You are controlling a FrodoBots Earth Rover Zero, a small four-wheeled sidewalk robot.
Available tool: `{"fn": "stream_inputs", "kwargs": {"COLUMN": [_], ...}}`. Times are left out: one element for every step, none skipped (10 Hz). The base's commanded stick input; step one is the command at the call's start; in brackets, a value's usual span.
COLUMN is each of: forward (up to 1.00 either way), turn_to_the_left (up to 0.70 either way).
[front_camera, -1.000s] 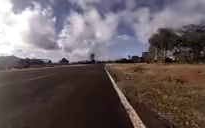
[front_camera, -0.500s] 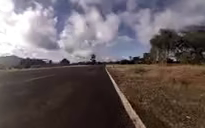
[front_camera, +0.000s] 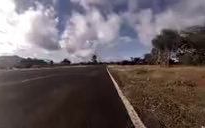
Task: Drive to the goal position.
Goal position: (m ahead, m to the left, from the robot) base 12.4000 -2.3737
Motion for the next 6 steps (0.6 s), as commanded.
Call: {"fn": "stream_inputs", "kwargs": {"forward": [0.5,0.5,0.5,0.5,0.5,0.5], "turn_to_the_left": [0.0,0.0,0.0,0.0,0.0,0.0]}}
